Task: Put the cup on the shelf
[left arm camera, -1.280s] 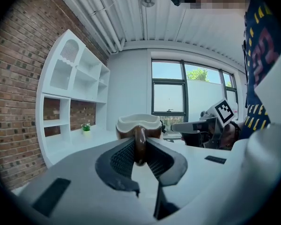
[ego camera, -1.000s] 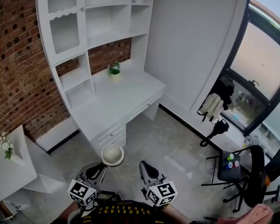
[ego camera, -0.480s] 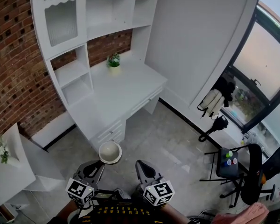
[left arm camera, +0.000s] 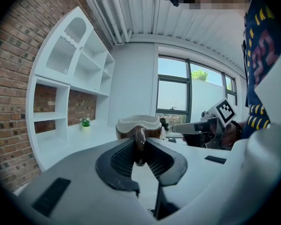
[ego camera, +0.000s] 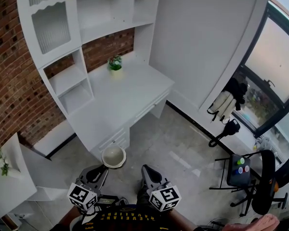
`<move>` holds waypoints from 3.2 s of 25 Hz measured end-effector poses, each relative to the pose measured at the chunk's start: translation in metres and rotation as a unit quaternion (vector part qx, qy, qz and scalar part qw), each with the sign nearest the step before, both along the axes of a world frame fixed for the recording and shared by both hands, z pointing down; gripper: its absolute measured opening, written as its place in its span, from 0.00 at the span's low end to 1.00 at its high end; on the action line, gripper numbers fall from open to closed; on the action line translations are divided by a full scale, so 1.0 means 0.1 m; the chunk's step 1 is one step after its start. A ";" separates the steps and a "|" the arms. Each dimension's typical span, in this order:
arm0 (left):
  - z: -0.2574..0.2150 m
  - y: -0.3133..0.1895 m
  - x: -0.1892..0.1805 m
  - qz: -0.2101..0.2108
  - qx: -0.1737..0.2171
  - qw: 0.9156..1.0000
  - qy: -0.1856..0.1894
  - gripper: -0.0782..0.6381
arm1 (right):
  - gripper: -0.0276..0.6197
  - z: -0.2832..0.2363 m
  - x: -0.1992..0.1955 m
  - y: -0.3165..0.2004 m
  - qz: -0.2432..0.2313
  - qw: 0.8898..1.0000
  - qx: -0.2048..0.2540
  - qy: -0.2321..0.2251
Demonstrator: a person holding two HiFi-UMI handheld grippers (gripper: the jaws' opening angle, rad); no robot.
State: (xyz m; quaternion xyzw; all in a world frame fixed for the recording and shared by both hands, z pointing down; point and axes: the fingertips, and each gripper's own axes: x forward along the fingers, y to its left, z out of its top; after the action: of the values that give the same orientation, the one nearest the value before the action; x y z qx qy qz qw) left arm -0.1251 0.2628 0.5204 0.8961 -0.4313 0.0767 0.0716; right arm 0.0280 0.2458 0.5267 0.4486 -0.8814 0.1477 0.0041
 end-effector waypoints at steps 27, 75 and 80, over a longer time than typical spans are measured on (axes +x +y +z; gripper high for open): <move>-0.41 -1.97 1.33 -0.049 0.030 0.998 -0.010 0.18 | 0.05 -0.28 1.32 -2.14 -0.044 0.998 0.029 -0.022; -0.78 -4.87 0.22 -0.076 0.073 0.994 0.031 0.18 | 0.05 -0.60 0.47 -5.38 -0.046 0.998 0.035 0.039; -0.96 -5.03 -0.07 -0.090 0.102 0.991 0.013 0.18 | 0.05 -0.73 0.30 -5.63 -0.065 0.996 0.048 0.041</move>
State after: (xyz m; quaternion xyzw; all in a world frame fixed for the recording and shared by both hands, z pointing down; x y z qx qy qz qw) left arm -0.1324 -0.2405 0.4240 0.8572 -0.5147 0.0139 -0.0082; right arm 0.0577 -0.3176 0.4532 0.3953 -0.9140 0.0860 0.0289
